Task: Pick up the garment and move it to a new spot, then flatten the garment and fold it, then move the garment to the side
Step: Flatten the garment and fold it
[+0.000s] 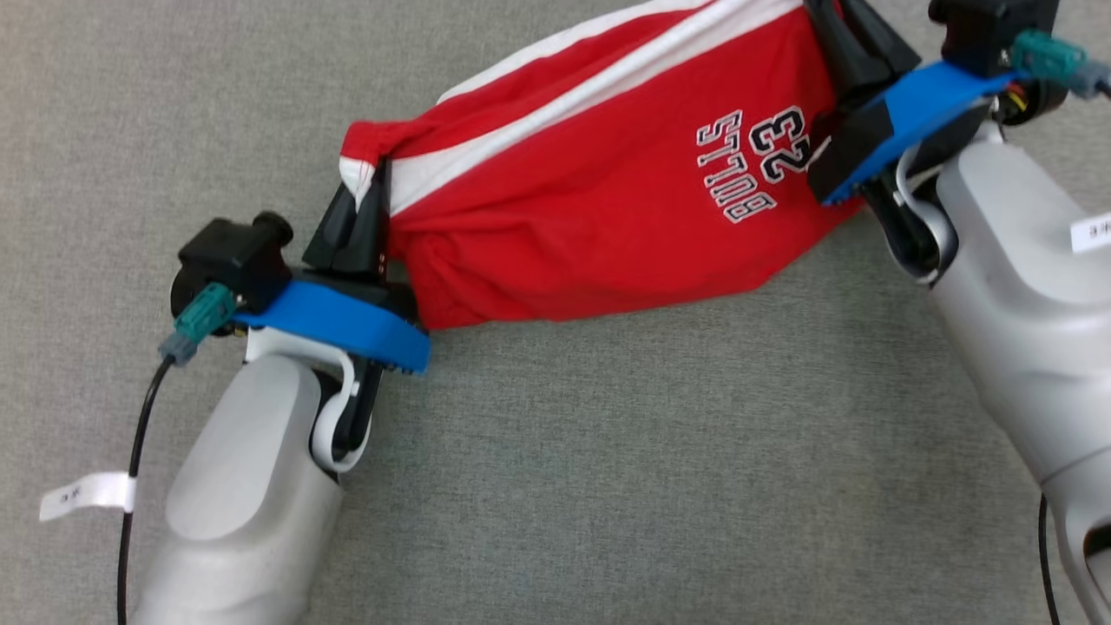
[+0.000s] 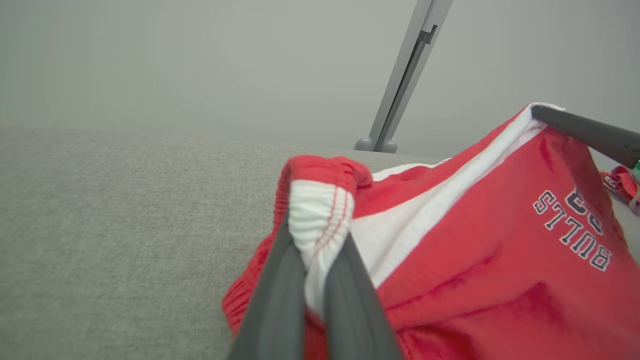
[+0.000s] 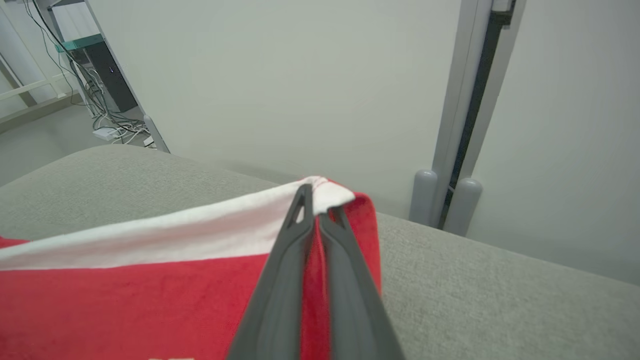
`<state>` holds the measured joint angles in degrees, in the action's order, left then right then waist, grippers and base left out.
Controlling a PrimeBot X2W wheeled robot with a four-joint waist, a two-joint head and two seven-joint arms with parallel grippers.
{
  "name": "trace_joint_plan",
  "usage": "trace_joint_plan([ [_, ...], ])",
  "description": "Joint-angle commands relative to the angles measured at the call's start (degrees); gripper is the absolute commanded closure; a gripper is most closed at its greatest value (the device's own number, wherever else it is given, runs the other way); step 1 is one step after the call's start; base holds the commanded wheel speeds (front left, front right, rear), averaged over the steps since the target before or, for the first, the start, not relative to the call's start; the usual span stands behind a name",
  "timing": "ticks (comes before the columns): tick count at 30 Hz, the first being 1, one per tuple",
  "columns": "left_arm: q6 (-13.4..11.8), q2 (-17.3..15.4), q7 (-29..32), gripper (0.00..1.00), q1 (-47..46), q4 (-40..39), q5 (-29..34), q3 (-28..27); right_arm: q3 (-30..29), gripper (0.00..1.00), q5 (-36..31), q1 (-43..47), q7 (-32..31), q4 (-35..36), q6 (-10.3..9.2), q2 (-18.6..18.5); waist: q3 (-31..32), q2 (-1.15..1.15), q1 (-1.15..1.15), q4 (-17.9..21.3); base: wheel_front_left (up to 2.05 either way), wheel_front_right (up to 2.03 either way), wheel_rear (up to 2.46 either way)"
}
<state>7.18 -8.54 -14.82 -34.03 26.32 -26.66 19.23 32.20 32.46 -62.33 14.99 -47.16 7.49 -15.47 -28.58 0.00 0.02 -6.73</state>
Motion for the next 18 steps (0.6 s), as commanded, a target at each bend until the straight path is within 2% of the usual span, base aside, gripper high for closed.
trace_joint_plan([
  [1,0.40,0.24,-0.31,1.00,-2.28,0.96,-0.29,-0.02,0.52,1.00,-0.57,-3.05,0.23,-2.39,0.01,0.55,-1.46,0.00,-0.02,-0.92,0.00,0.00,0.00],
  [13,0.33,1.08,-0.41,1.00,-7.34,4.18,-0.03,-0.66,0.07,1.00,-3.41,-11.14,0.20,-13.47,0.01,3.20,-4.48,0.00,-0.02,-1.68,0.00,0.00,0.00],
  [14,0.32,1.10,-0.41,0.94,-7.47,4.45,0.28,-0.74,0.07,0.33,-3.71,-11.33,0.20,-14.64,0.00,3.55,-4.46,0.00,-0.02,-1.70,0.00,0.00,0.00],
  [15,0.32,1.21,-0.42,0.54,-7.51,4.64,0.50,-0.78,0.10,0.00,-4.07,-11.64,0.21,-15.73,0.00,3.68,-4.38,0.00,-0.02,-1.72,0.00,0.00,0.00],
  [16,0.32,1.40,-0.42,0.07,-7.48,4.79,0.62,-0.91,0.01,0.00,-4.15,-11.98,0.23,-16.11,0.00,3.89,-4.28,0.00,-0.02,-1.76,0.00,0.00,0.00],
  [17,0.33,1.65,-0.42,0.00,-7.27,4.78,0.65,-1.40,-0.02,0.00,-4.27,-11.81,0.22,-16.61,0.01,3.99,-4.02,0.00,-0.02,-1.79,0.00,0.00,0.00],
  [18,0.33,1.91,-0.42,0.00,-6.81,4.72,0.58,-1.61,0.04,0.00,-4.39,-11.40,0.22,-17.07,0.01,4.17,-3.77,0.00,-0.02,-1.76,0.00,0.00,0.00],
])
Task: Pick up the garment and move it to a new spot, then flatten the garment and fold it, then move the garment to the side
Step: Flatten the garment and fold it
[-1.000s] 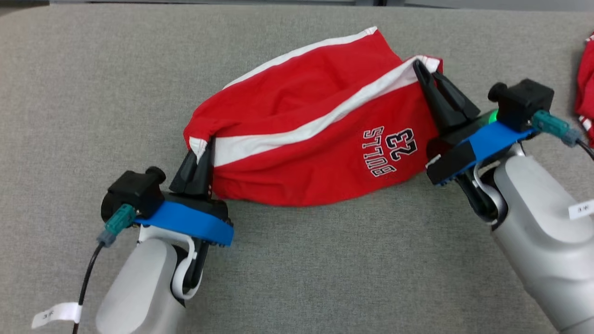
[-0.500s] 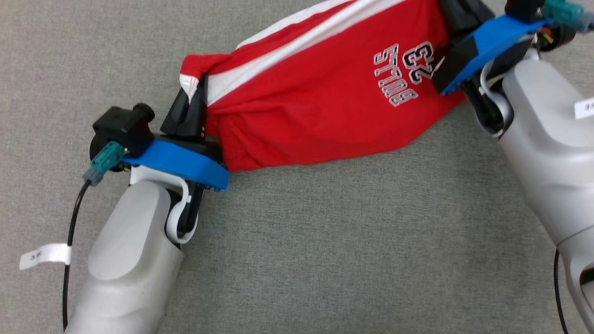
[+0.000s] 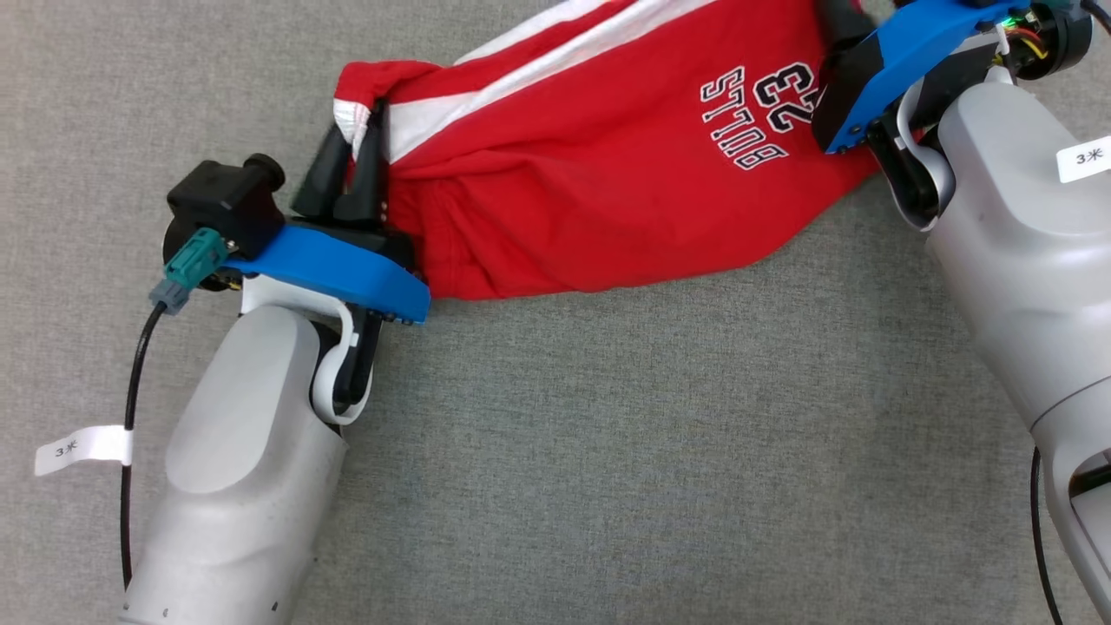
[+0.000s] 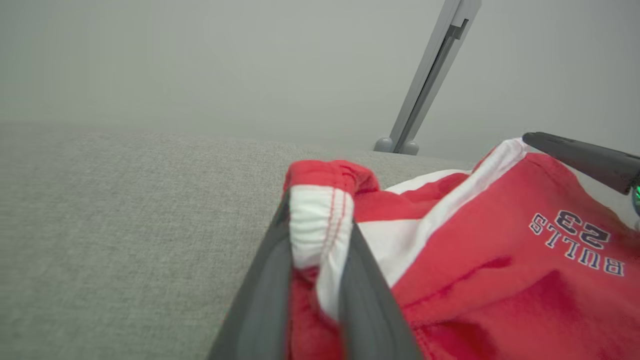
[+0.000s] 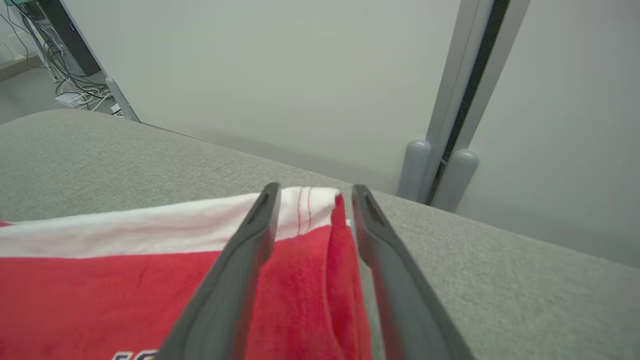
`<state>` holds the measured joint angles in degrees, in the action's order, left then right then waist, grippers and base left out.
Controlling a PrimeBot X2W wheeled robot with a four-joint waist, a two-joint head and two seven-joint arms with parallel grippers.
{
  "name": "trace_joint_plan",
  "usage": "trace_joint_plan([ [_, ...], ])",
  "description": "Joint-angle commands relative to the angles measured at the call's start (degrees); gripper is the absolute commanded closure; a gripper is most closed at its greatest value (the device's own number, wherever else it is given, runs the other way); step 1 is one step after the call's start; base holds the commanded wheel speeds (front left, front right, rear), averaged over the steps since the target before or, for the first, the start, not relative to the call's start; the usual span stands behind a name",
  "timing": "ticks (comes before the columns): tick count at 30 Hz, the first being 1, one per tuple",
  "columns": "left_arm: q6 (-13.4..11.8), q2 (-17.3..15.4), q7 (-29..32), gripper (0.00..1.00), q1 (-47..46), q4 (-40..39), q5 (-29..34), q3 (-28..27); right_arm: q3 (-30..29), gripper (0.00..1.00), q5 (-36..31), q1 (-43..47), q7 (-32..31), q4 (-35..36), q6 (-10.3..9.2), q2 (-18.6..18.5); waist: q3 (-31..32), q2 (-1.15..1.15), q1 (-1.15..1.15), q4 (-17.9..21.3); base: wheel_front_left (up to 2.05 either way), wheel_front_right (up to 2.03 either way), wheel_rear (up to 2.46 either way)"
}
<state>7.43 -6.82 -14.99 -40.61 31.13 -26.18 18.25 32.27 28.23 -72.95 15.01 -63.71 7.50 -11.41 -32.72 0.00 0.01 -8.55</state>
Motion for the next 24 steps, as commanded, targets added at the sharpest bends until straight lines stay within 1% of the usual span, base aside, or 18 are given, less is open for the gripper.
trace_joint_plan([
  [1,0.08,0.41,-0.25,0.00,0.33,-0.13,0.24,-0.69,0.00,0.00,-0.24,-0.22,0.18,-0.86,-0.01,0.12,0.73,0.00,-0.01,0.07,0.00,0.00,0.00],
  [8,0.08,0.68,-0.25,0.00,3.76,-1.99,2.10,-2.05,-0.17,0.00,-0.11,3.16,0.18,-1.21,0.00,-0.94,3.40,0.00,-0.01,0.12,0.00,0.00,0.00],
  [11,0.08,0.80,-0.25,0.00,6.18,-4.10,3.34,-2.93,-0.26,0.00,-0.01,5.03,0.18,-1.11,0.00,-1.36,4.81,0.00,-0.01,0.17,0.00,0.00,0.00],
  [20,-0.38,1.13,-0.25,0.00,14.92,-12.68,7.87,-9.97,1.09,0.00,0.94,11.31,0.19,-3.43,0.00,-2.51,8.99,0.00,-0.01,-0.20,0.00,0.00,0.00],
  [24,-0.48,1.65,-0.26,0.00,18.41,-15.62,9.28,-13.39,1.96,0.00,1.87,12.58,0.16,-4.99,0.00,-2.80,9.96,0.00,-0.01,-0.78,0.00,0.00,0.00],
])
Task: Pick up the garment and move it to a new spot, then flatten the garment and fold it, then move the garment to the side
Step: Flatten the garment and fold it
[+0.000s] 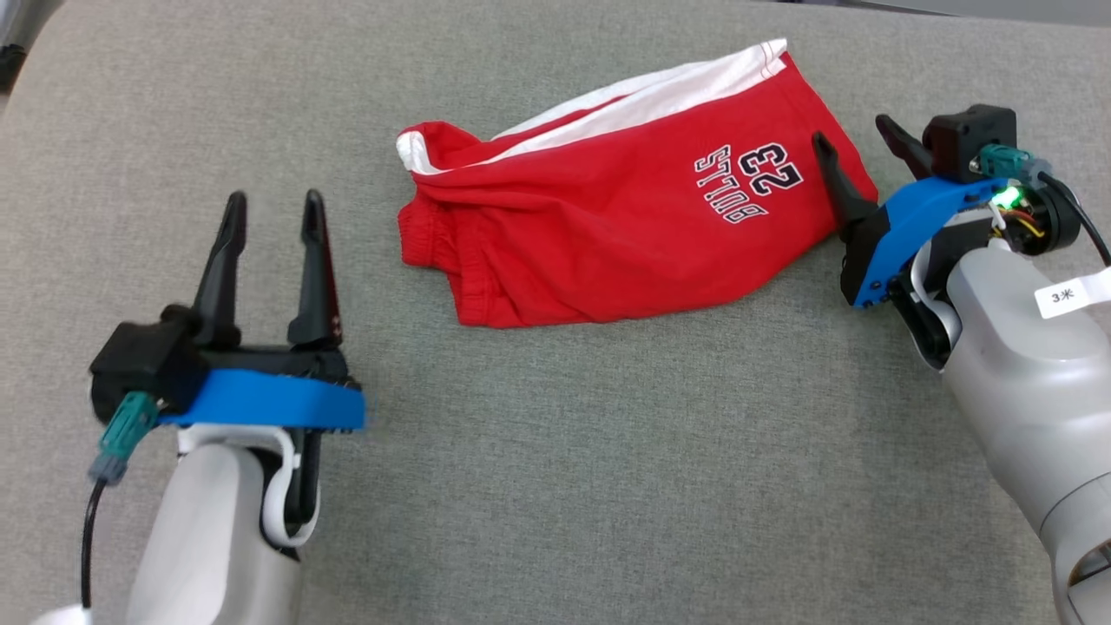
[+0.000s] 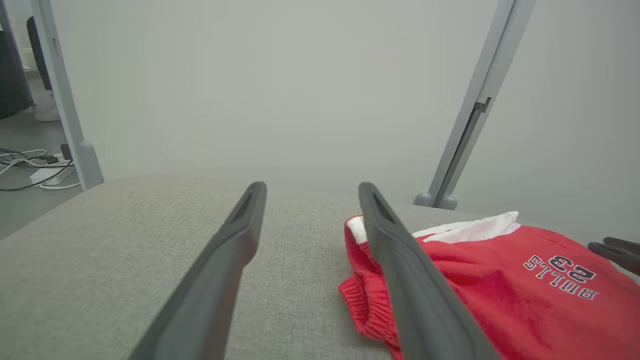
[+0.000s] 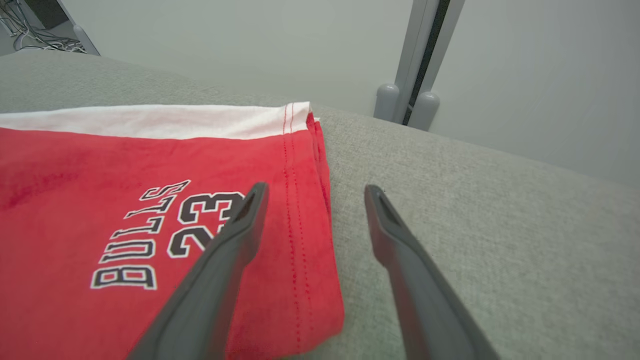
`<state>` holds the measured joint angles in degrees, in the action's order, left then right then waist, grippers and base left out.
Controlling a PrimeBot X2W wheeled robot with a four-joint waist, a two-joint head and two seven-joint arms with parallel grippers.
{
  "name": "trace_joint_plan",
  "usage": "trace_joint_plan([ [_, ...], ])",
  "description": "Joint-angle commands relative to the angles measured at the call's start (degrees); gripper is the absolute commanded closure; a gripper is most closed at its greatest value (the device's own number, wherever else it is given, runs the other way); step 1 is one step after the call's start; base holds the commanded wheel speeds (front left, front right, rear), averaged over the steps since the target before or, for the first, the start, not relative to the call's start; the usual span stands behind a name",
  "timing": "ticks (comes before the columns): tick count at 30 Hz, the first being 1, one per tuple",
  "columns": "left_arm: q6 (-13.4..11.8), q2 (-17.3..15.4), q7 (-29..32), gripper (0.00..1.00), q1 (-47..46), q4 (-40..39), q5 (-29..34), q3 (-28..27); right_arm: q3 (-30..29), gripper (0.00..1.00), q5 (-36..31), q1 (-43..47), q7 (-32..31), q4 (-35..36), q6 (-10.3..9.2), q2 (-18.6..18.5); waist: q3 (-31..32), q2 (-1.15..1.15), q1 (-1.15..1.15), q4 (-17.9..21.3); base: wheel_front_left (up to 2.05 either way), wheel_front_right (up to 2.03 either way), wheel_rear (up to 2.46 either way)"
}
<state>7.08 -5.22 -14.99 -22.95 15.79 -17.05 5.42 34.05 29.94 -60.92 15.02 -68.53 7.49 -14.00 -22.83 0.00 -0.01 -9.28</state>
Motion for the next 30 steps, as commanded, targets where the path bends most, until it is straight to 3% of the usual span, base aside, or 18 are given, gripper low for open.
trace_joint_plan([
  [1,-0.11,0.21,-0.26,0.00,1.38,-0.99,0.46,-1.41,0.34,0.00,0.49,0.77,0.15,-0.51,0.01,-0.27,0.24,0.00,0.01,-0.21,0.00,0.00,0.00],
  [10,-0.34,1.66,-0.25,0.00,6.77,-4.97,4.08,-7.06,1.43,0.00,2.60,1.95,-1.18,-3.11,0.01,-1.12,0.93,0.00,0.01,-2.53,0.00,0.00,0.00],
  [22,-0.66,2.36,-0.26,0.00,8.38,-7.14,4.98,-7.54,1.58,0.00,3.90,3.08,-7.34,-5.27,0.01,-1.73,0.61,0.00,0.01,-4.64,0.00,0.00,0.00],
  [23,-0.72,2.36,-0.26,0.00,8.45,-7.21,4.87,-7.49,1.82,0.29,3.92,3.22,-7.87,-5.31,0.01,-1.46,0.62,0.00,0.01,-4.61,0.00,0.00,0.00],
  [24,-0.91,2.37,-0.25,0.00,8.49,-7.24,4.80,-7.52,1.91,0.69,4.20,3.24,-7.98,-5.30,0.01,-1.26,0.62,0.00,0.01,-4.52,0.00,0.00,0.00],
  [25,-1.00,2.36,-0.26,0.00,8.46,-7.25,4.79,-7.55,2.00,0.89,4.41,3.10,-8.05,-5.27,0.01,-1.13,0.62,0.00,0.01,-4.44,0.00,0.00,0.00],
  [26,-1.16,2.37,-0.26,0.00,8.45,-7.24,4.81,-7.57,2.13,1.00,4.52,2.98,-8.16,-5.23,0.01,-1.04,0.65,0.00,0.01,-4.34,0.00,0.00,0.00],
  [30,-1.32,2.37,-0.25,0.00,8.65,-7.10,5.14,-7.39,2.45,1.00,5.80,3.06,-7.65,-4.15,0.01,-1.01,1.22,0.00,0.01,-3.60,0.00,0.00,0.00],
])
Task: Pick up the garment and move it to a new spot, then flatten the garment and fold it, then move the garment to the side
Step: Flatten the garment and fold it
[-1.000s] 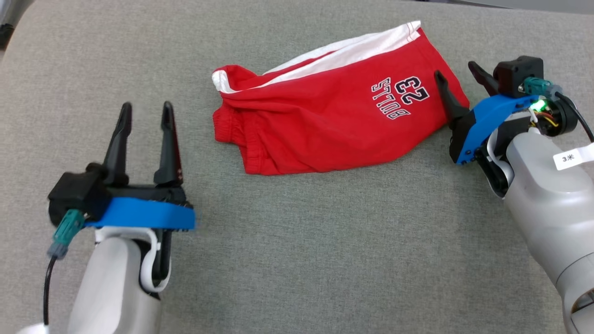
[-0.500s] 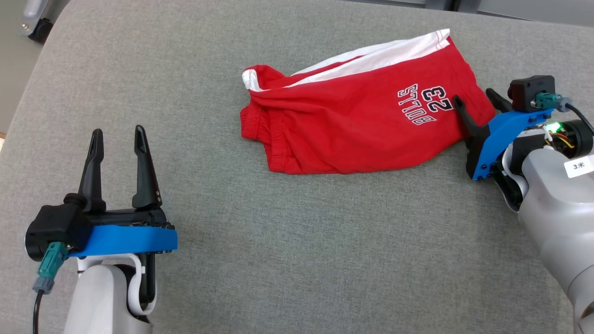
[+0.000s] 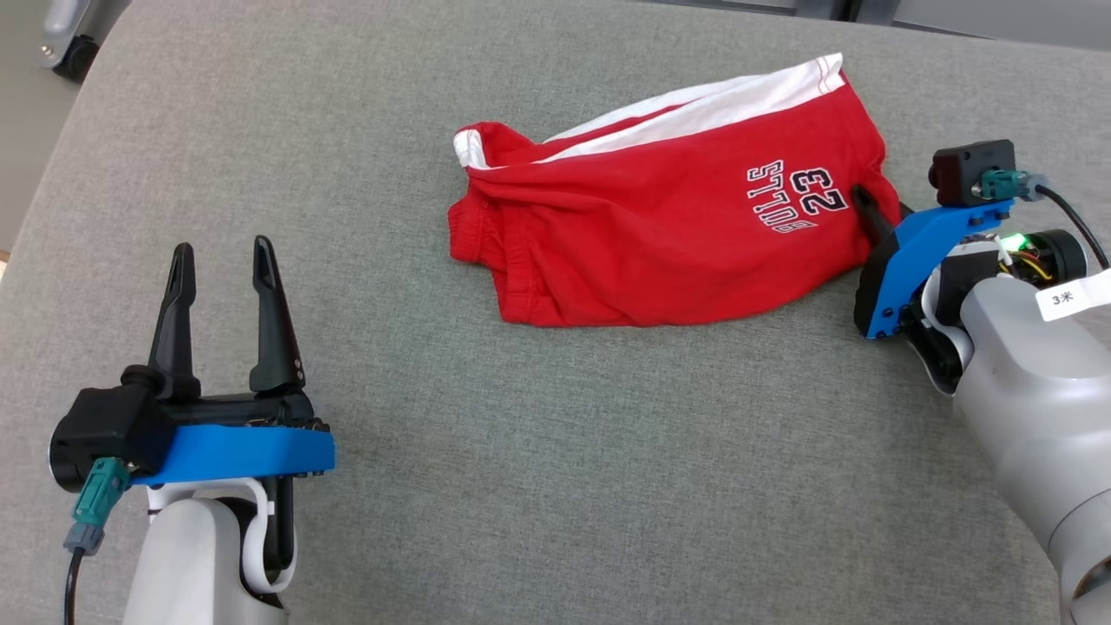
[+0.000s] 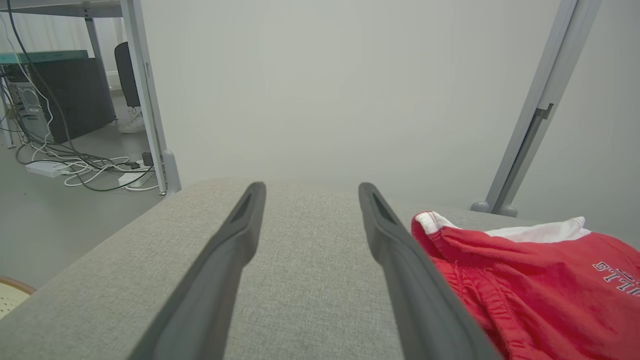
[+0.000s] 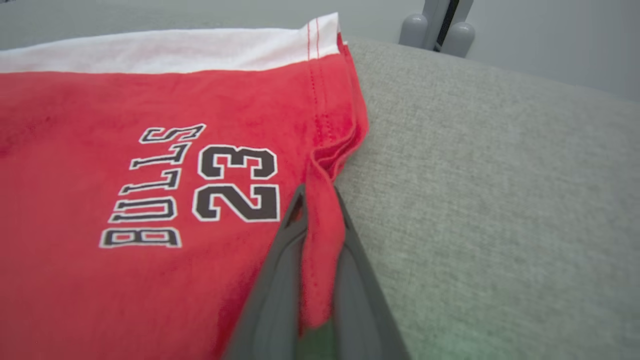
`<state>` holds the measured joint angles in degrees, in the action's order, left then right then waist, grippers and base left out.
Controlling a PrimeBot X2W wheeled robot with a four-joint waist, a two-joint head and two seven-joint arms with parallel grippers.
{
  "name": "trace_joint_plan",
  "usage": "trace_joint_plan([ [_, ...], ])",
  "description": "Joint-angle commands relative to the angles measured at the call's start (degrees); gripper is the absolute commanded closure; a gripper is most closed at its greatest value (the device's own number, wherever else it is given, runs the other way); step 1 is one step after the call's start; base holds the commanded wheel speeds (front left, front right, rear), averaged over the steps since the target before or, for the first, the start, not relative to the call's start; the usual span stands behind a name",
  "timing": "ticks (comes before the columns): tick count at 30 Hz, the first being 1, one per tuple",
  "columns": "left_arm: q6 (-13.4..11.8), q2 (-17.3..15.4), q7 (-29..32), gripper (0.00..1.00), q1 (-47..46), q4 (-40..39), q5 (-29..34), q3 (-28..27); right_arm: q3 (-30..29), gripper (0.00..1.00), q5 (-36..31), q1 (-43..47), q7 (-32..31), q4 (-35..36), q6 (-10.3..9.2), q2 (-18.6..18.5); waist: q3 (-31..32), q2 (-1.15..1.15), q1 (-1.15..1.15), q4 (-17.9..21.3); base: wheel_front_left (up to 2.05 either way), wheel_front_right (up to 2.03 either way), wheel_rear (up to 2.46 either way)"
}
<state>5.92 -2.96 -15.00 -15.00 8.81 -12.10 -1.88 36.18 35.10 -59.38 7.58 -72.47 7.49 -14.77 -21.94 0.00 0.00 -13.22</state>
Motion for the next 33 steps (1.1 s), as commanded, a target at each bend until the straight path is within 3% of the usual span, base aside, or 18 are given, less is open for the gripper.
trace_joint_plan([
  [1,-0.12,0.10,-0.25,0.00,0.80,-0.05,0.28,-0.09,0.44,1.00,0.87,1.72,0.22,0.14,0.01,-0.14,0.59,0.00,0.00,0.59,0.00,0.00,0.00],
  [11,0.52,0.08,-0.25,0.00,3.40,0.52,2.08,-1.45,2.05,1.00,5.24,8.68,5.97,6.50,0.01,0.43,5.90,0.00,0.00,5.42,0.00,0.00,0.00],
  [18,0.84,0.09,-0.24,0.00,6.04,0.39,3.27,-2.80,1.03,1.00,9.04,17.38,7.57,12.85,0.00,-1.41,8.90,0.00,0.00,8.75,0.00,0.00,0.00],
  [25,1.05,0.08,-0.25,0.00,7.71,-0.47,3.53,-3.26,-5.55,1.00,9.85,24.01,7.62,18.24,0.01,-5.30,9.64,0.00,0.00,10.57,0.00,0.00,0.00],
  [33,1.16,0.08,-0.25,0.00,8.21,-0.65,3.34,-2.48,-13.77,1.00,7.62,27.50,7.64,18.02,0.01,-8.76,9.94,0.00,0.00,10.73,0.00,0.00,0.00],
])
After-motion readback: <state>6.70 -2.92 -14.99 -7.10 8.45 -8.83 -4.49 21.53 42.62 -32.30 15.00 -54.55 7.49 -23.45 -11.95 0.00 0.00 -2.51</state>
